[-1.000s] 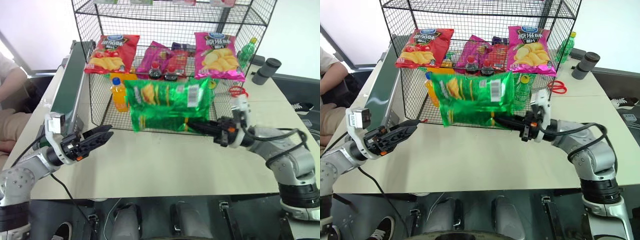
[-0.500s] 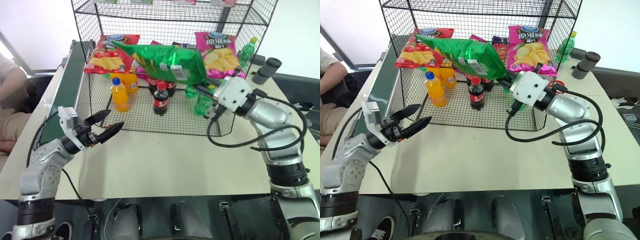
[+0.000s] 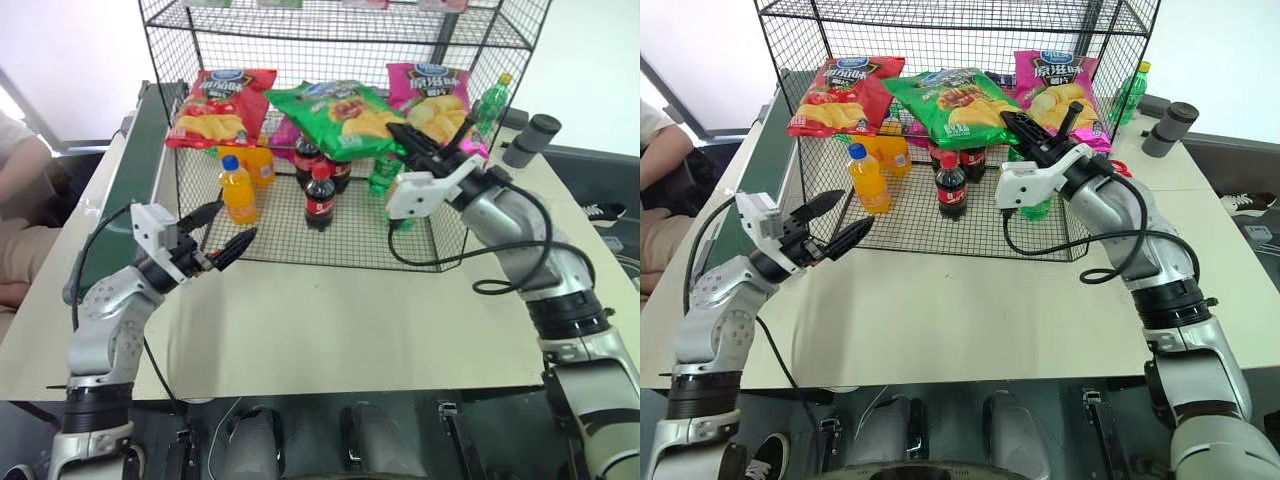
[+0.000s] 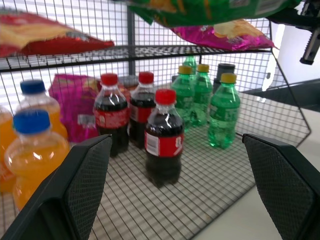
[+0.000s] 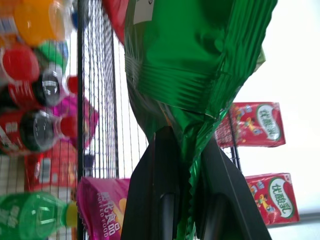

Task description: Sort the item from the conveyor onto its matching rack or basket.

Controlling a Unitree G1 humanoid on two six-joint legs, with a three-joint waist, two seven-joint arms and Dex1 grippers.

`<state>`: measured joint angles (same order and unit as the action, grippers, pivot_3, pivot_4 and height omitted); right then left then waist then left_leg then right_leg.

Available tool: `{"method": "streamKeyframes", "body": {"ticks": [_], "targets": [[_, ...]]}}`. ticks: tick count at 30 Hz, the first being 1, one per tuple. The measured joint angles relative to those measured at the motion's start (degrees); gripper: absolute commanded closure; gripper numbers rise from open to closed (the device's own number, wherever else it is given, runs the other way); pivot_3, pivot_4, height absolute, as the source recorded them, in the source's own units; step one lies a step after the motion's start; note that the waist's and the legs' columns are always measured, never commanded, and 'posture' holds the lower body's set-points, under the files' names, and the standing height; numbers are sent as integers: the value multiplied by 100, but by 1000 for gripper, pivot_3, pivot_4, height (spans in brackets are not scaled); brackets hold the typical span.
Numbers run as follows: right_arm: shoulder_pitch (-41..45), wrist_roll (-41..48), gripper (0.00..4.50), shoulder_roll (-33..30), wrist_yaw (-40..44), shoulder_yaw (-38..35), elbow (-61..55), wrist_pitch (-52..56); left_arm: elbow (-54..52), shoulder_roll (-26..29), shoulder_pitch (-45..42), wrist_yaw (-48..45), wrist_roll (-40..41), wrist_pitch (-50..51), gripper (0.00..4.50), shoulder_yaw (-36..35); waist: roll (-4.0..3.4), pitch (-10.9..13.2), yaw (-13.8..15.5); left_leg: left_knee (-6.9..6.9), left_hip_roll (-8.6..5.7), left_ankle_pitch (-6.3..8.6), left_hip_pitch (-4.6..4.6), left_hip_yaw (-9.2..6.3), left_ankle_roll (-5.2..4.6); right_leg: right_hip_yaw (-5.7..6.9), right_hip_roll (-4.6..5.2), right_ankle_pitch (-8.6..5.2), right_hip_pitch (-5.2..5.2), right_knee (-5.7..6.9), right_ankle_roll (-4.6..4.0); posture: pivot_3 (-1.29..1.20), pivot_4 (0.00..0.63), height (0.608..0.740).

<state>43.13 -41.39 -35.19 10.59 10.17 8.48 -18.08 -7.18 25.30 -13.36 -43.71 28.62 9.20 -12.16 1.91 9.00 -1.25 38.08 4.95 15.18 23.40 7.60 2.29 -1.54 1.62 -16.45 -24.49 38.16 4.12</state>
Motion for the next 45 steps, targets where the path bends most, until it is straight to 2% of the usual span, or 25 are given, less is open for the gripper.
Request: {"method": "streamKeyframes", "body": {"ticks": [11, 27, 31, 34, 36, 45], "targets": [[975, -582, 4500, 972, -794, 580, 1597, 1014, -211, -197, 160, 270, -89, -126, 60, 136, -1, 0, -65, -6, 1, -4, 0, 0, 5, 0, -1, 0, -2, 4, 0, 0, 150, 740], [1207, -450, 4500, 1094, -761, 838, 2193, 1198, -357, -420, 206, 539, -137, -608, 60, 148, -1, 0, -134, -8, 1, -4, 0, -2, 6, 1, -1, 1, -2, 5, 1, 0, 150, 740], [1206, -213, 2790, 1188, -628, 837, 2117, 1176, -358, -469, 206, 563, -182, -616, 0, 220, -1, 0, -132, -8, 2, -4, 0, -2, 6, 1, -1, 1, -2, 5, 2, 0, 150, 740], [1222, -60, 1228, 1190, -599, 762, 1979, 1152, -373, -474, 207, 563, -193, -616, 0, 237, -1, 0, -133, -8, 2, -4, 0, -2, 6, 1, -2, 1, -2, 5, 2, 0, 150, 740], [1226, 6, 590, 1185, -566, 748, 1872, 1132, -376, -474, 207, 562, -198, -616, 0, 237, -1, 0, -137, -8, 2, -4, -2, -2, 6, 1, -2, 1, -2, 6, 2, 0, 150, 740], [1241, 578, 590, 1262, 40, 752, 1520, 930, -376, -475, 208, 563, -278, -617, 0, 247, -2, 1, -127, -8, 2, -4, 0, -2, 6, 1, -1, 1, -2, 5, 2, 0, 150, 740]]}}
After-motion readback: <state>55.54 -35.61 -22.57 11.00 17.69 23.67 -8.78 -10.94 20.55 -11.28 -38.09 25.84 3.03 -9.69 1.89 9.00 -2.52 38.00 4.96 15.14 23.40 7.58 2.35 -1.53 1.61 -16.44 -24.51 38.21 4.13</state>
